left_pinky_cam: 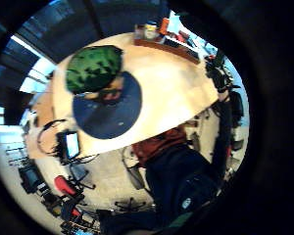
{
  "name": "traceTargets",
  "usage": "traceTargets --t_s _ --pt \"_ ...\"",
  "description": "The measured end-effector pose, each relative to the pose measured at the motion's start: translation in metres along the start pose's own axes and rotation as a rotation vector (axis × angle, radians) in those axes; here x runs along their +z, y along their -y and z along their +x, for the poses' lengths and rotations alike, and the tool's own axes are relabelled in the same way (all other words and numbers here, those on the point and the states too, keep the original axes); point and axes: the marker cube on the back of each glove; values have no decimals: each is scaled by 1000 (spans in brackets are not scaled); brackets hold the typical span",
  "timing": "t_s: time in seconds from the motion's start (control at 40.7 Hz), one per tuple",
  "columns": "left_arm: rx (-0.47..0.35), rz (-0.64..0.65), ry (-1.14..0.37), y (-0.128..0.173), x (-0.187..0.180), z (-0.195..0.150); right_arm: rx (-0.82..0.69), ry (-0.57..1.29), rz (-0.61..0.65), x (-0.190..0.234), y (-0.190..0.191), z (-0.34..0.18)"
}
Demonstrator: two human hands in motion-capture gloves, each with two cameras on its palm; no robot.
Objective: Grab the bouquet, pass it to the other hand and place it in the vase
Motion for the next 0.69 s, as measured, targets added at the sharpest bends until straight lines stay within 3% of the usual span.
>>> traceTargets --t_s 0.098,0.221,0.442,0.688 --pt "2 5 -182 17 8 10 191 240 -268 15 -18 -29" --pt "-30 11 -406 36 17 23 196 348 -386 32 -30 -53" --pt "-79 -43 -736 65 23 53 125 438 -544 66 -66 -92" --pt "-69 -158 -881 80 47 68 69 469 -646 106 -101 -120"
